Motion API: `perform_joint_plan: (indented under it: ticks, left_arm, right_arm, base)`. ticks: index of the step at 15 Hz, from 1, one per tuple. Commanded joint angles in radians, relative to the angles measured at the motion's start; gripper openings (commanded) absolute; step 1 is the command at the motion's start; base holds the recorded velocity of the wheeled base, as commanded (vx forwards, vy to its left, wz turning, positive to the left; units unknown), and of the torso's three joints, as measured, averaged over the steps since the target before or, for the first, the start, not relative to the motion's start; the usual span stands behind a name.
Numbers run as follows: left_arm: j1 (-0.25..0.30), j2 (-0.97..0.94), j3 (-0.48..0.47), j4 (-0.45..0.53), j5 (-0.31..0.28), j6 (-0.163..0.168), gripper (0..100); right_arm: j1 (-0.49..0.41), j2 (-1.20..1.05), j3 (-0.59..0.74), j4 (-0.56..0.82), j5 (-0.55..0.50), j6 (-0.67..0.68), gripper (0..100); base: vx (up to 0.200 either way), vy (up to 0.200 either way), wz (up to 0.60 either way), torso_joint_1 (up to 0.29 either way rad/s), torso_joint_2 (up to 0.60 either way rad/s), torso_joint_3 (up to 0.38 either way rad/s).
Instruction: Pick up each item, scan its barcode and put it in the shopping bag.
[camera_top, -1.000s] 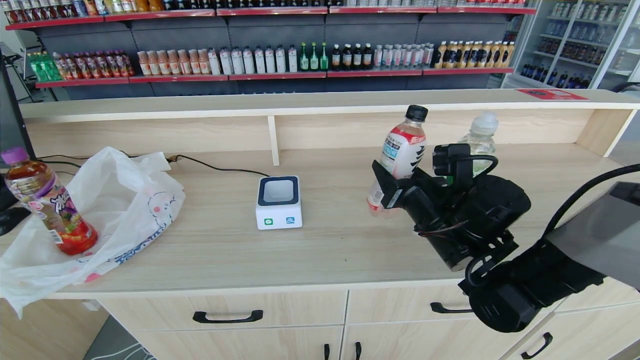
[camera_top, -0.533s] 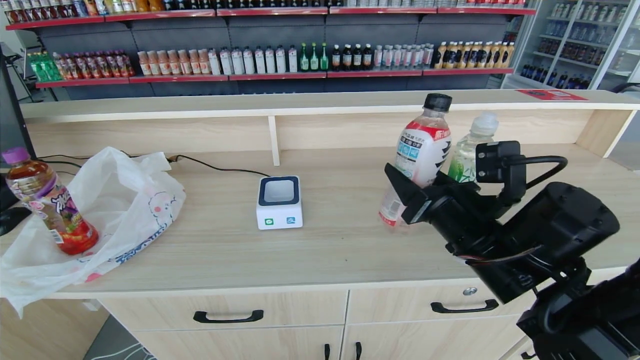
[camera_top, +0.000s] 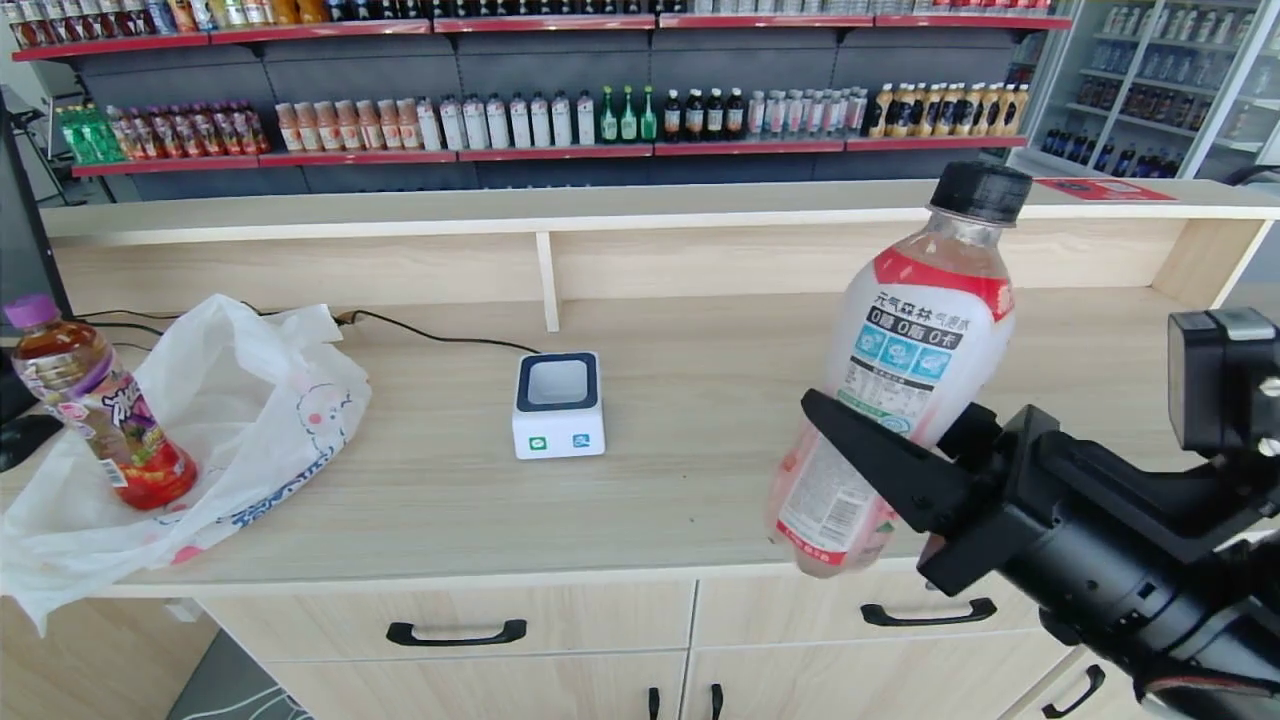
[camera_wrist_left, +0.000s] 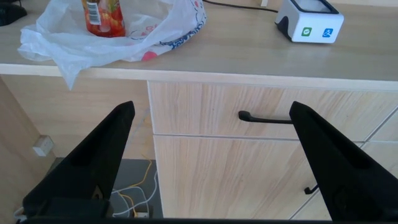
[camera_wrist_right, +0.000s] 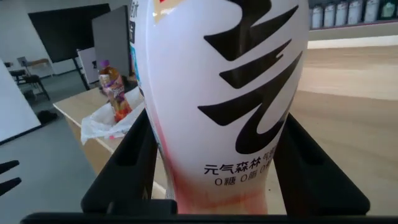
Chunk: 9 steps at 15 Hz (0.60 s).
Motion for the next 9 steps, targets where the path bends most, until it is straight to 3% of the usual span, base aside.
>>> perform_joint_plan:
  ticks: [1, 7, 9]
  left_arm:
    - [-0.001, 0.000, 0.000, 0.000, 0.001, 0.000, 100]
    - [0.001, 0.000, 0.000, 0.000, 0.001, 0.000, 100]
    - [0.001, 0.000, 0.000, 0.000, 0.000, 0.000, 100]
  right_arm:
    - [0.000, -0.078, 0.059, -0.001, 0.075, 0.028, 0]
    - [0.049, -0.072, -0.002, -0.001, 0.122, 0.217, 0]
    - [0.063, -0.001, -0.128, -0.001, 0.122, 0.261, 0]
  base:
    - [0.000, 0.000, 0.00, 0.000, 0.00, 0.000]
    - [0.000, 0.000, 0.00, 0.000, 0.00, 0.000]
    - [0.000, 0.000, 0.00, 0.000, 0.00, 0.000]
